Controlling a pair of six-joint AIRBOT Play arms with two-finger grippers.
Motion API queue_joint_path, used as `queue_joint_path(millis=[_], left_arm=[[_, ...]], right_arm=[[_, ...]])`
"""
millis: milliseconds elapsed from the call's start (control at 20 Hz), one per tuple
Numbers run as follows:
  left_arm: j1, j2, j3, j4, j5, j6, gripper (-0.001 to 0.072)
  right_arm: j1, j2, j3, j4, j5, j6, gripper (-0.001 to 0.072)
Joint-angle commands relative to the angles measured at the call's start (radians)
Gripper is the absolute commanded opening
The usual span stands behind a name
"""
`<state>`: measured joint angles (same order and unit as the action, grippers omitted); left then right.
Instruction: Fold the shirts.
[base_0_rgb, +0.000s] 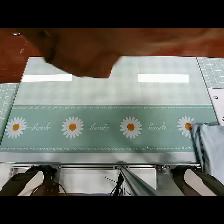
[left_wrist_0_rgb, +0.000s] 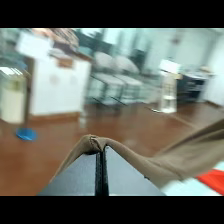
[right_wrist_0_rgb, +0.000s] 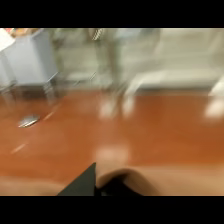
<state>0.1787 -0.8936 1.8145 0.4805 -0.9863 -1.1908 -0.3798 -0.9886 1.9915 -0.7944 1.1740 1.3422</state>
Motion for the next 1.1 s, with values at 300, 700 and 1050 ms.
queue_joint_path(millis=[300, 700, 1050], left_arm=[[0.042, 0.438, 0.075, 0.642, -0.029, -0.196, 0.0018], [0.043, 0.430, -0.315, 0.754, -0.258, -0.307, 0.0018], [0.010, 0.103, -0.719, 0.616, 0.099, -0.313, 0.0019]], right_arm=[[0.001, 0.376, 0.044, -0.360, 0.171, 0.079, 0.0022], [0.001, 0.372, -0.385, -0.106, 0.219, 0.056, 0.0022], [0.119, 0.072, -0.850, 0.144, 0.015, -0.166, 0.0022]])
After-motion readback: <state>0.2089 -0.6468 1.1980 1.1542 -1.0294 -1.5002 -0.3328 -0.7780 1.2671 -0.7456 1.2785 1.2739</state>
